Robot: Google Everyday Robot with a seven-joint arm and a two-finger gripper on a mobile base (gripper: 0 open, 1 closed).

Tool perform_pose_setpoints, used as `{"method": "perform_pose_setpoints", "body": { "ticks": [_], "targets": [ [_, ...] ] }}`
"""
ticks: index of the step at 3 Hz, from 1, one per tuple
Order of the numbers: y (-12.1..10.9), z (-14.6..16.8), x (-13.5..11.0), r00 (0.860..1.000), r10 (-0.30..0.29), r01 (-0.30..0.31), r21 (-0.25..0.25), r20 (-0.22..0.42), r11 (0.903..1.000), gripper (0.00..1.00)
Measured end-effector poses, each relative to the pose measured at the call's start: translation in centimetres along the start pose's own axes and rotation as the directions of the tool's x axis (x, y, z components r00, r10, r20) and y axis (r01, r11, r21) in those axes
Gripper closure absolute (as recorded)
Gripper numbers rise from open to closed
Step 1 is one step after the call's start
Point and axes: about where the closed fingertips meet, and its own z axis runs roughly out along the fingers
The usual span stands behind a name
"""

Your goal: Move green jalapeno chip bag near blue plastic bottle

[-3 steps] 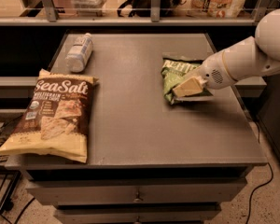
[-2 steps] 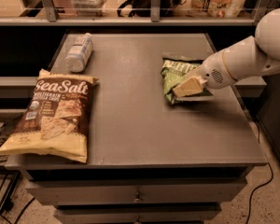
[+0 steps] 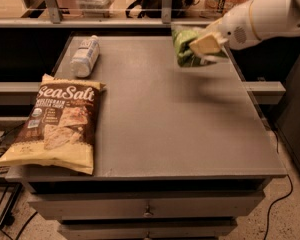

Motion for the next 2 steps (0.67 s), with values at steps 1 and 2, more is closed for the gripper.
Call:
{"method": "perform_pose_setpoints", "body": {
  "ticks": [1, 2],
  "targets": [
    [-1.22, -1.72, -2.56, 0.999, -0.031, 0.029, 0.038, 0.042, 0.9988, 1.0],
    [-1.21, -1.7, -2.56, 0.999, -0.031, 0.029, 0.038, 0.042, 0.9988, 1.0]
  ]
}}
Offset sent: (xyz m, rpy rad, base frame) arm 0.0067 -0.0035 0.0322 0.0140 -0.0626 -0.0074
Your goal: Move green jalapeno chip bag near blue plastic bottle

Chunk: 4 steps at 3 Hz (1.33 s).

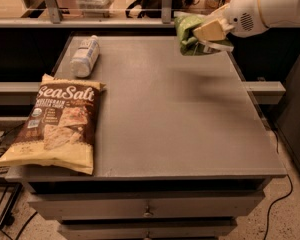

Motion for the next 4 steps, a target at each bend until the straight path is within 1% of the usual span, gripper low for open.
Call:
{"method": "perform_pose_setpoints", "body": {
  "ticks": [1, 2, 3, 4],
  "targets": [
    [1.4, 1.5, -0.4, 0.999, 0.024, -0.024, -0.027, 0.033, 0.9994, 1.0],
    [3.4, 4.7, -1.4, 0.995, 0.041, -0.033, -0.078, 0.094, 0.9964, 1.0],
    [5.0, 7.9, -2.4, 0.989, 0.05, -0.037, -0.092, 0.137, 0.995, 1.0],
    [5.7, 12.2, -2.8, 0.984, 0.086, -0.076, -0.072, 0.154, 0.9945, 1.0]
  ]
}}
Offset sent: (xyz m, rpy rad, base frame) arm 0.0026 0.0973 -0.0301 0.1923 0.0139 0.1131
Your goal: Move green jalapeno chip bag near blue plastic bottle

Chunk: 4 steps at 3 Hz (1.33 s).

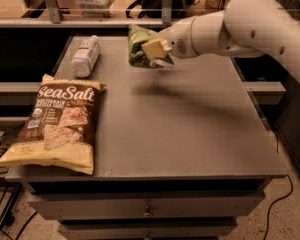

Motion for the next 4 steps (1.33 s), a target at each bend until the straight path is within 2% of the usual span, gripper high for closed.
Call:
{"method": "perform_pose_setpoints", "body": {
  "ticks": [1, 3, 4],
  "targets": [
    [0.4, 4.3, -0.1, 0.999, 0.035, -0.035, 0.021, 0.009, 0.9992, 0.82],
    [2.0, 12.0, -0.8, 0.996, 0.086, -0.087, 0.036, 0.014, 0.9956, 0.35],
    [1.1, 14.2, -0.2, 0.995, 0.103, -0.103, 0.067, 0.003, 0.9924, 0.12]
  ]
}}
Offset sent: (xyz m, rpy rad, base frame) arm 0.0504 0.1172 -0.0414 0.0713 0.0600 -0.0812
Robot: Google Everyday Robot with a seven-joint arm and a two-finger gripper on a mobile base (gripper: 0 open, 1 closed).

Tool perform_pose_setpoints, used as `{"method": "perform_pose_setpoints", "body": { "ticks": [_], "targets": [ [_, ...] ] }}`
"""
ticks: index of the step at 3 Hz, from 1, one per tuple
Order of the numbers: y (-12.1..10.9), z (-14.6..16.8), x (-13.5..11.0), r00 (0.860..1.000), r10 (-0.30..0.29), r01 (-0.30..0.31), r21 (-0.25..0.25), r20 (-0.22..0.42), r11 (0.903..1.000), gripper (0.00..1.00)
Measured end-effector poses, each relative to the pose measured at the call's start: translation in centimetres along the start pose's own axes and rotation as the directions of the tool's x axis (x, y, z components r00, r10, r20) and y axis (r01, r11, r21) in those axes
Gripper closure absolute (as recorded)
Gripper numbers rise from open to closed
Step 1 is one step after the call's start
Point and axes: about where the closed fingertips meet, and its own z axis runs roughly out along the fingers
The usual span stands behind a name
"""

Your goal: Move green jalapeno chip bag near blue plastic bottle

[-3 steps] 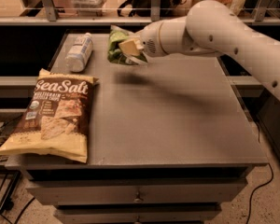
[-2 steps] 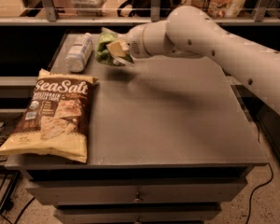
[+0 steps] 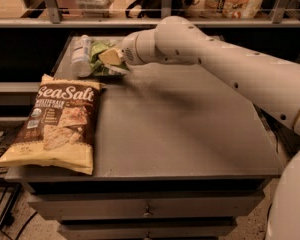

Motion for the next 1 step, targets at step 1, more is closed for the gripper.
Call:
{"method": "perform_pose_setpoints", "body": {
  "ticks": [1],
  "targets": [
    [0.08, 0.23, -0.02, 1.0, 0.001, -0.001, 0.0, -0.001, 1.0, 0.0]
  ]
}}
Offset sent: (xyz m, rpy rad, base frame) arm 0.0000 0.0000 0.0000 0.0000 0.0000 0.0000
